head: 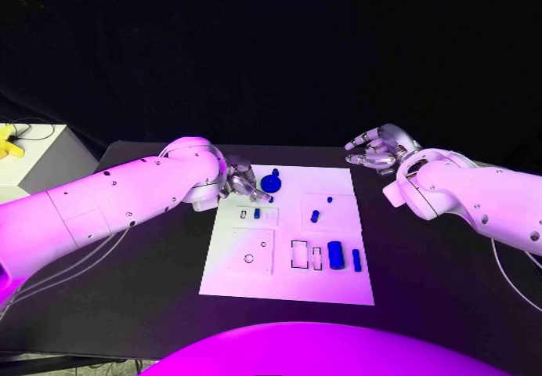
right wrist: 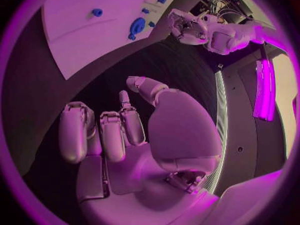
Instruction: Assemble the parts on the task board
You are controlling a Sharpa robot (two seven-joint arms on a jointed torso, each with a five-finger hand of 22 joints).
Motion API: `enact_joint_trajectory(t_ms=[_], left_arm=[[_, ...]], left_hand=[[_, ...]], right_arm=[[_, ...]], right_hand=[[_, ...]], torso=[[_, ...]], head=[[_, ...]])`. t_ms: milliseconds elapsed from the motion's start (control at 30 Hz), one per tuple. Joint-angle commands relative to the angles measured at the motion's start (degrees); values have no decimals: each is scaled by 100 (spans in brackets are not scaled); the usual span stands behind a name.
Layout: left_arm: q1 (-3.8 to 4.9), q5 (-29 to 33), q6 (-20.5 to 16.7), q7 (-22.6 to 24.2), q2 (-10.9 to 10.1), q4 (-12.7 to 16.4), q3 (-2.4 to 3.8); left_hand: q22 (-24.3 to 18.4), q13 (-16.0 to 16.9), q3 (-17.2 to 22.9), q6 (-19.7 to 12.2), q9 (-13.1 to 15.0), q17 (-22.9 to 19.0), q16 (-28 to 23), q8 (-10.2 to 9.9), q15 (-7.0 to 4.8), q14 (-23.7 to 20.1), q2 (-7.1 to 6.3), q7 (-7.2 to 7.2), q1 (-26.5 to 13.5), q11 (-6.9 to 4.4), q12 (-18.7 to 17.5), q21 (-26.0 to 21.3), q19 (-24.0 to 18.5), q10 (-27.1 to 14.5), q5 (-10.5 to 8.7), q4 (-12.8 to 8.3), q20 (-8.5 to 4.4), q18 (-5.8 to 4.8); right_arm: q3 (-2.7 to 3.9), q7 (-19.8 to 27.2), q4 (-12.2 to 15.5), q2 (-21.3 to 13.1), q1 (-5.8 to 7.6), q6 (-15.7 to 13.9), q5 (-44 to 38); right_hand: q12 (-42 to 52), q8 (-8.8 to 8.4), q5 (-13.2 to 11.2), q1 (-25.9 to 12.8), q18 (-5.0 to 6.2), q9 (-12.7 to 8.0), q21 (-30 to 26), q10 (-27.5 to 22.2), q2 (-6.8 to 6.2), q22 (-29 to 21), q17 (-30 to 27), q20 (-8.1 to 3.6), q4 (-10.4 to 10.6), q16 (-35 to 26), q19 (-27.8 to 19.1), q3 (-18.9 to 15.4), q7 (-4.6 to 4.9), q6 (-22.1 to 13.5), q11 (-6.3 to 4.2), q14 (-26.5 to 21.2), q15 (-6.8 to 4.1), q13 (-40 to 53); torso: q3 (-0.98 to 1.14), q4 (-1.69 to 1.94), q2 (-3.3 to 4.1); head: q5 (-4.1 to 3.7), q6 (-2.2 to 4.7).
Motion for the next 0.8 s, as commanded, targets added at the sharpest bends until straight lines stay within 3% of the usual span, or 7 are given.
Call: enact_joint_trajectory(t_ms=[33, 133, 233, 333, 567, 667, 800], left_arm=[[8, 214, 547, -12, -42, -35, 131], [16, 347, 651, -4, -76, -117, 283], [25, 436, 608, 25, -80, -256, 412], [47, 481, 382, 76, -45, -515, 498], [123, 381, 4, 178, 86, -1010, 551], [161, 326, -127, 223, 167, -1199, 558], [220, 257, -175, 271, 312, -1489, 558]], left_hand=[[-195, -204, 121, -133, -6, 1009, -58, -37, 31, 451, 62, 27, 260, 36, -130, -140, -133, -148, 45, -19, 6, 19], [-666, -804, 168, -392, -26, 589, -305, -128, 117, 293, 79, 153, 315, 146, -507, -484, -415, -584, 23, 1, 75, 110], [-974, -1080, 243, -545, -28, 330, -468, -162, 172, 179, 91, 222, 450, 208, -679, -723, -597, -843, 40, -10, 130, 172], [-1226, -1409, 323, -717, -41, 117, -603, -176, 229, 77, 87, 296, 582, 276, -874, -930, -734, -1164, 54, -23, 188, 222], [-1240, -1574, 344, -832, -42, 116, -597, -157, 256, 79, 24, 340, 660, 313, -952, -949, -718, -1330, 51, -14, 209, 226], [-1311, -1729, 326, -1093, -96, -19, -675, -186, 336, 12, -34, 450, 614, 412, -1115, -1012, -738, -1622, 39, 14, 260, 232], [-1304, -1766, 300, -1239, -153, -24, -673, -219, 370, 6, -50, 490, 564, 449, -1120, -1011, -724, -1645, 20, 17, 291, 232]], right_arm=[[1, 67, -18, -9, -4, -19, -32], [1, 86, -44, -12, -4, -55, -10], [1, 112, -54, -12, -4, -94, 20], [1, 130, -56, -5, -4, -118, 37], [1, 136, -54, 2, -4, -134, 48], [1, 138, -49, 4, -4, -138, 40], [1, 138, -45, 10, -4, -138, 35]], right_hand=[[-11, 35, 18, -22, 70, -5, -24, -34, -41, 883, 918, -24, 31, -15, 219, 8, 11, -32, 6, 442, -17, 436], [-9, 36, 16, -30, 69, -5, -20, -32, -40, 885, 917, -23, 39, -16, 220, 5, 11, -32, 7, 442, -17, 438], [-9, 37, 16, -32, 72, -5, -38, -32, -40, 877, 921, -23, 41, -13, 215, 4, 11, -32, 7, 443, -16, 438], [-15, 37, 16, -33, 77, -5, -63, -37, -40, 866, 909, -23, 43, -21, 208, 4, 11, -32, 7, 439, -16, 432], [-15, 37, 16, -33, 77, -5, -63, -37, -40, 866, 909, -23, 43, -21, 208, 4, 11, -32, 7, 439, -16, 432], [-15, 37, 16, -33, 77, -5, -63, -37, -40, 866, 909, -23, 43, -21, 208, 4, 11, -32, 7, 439, -16, 432], [-15, 37, 16, -33, 77, -5, -63, -37, -40, 866, 909, -23, 43, -21, 208, 4, 11, -32, 7, 439, -16, 432]], torso=[[6, 1, -3], [5, -2, -4], [-1, -1, 5], [-3, -4, 11], [-10, 6, 11], [-11, -1, 17], [-19, -5, 27]], head=[[-11, 0], [-23, 0], [-39, 0], [-25, 0], [-25, 0], [-5, 0], [-16, 0]])
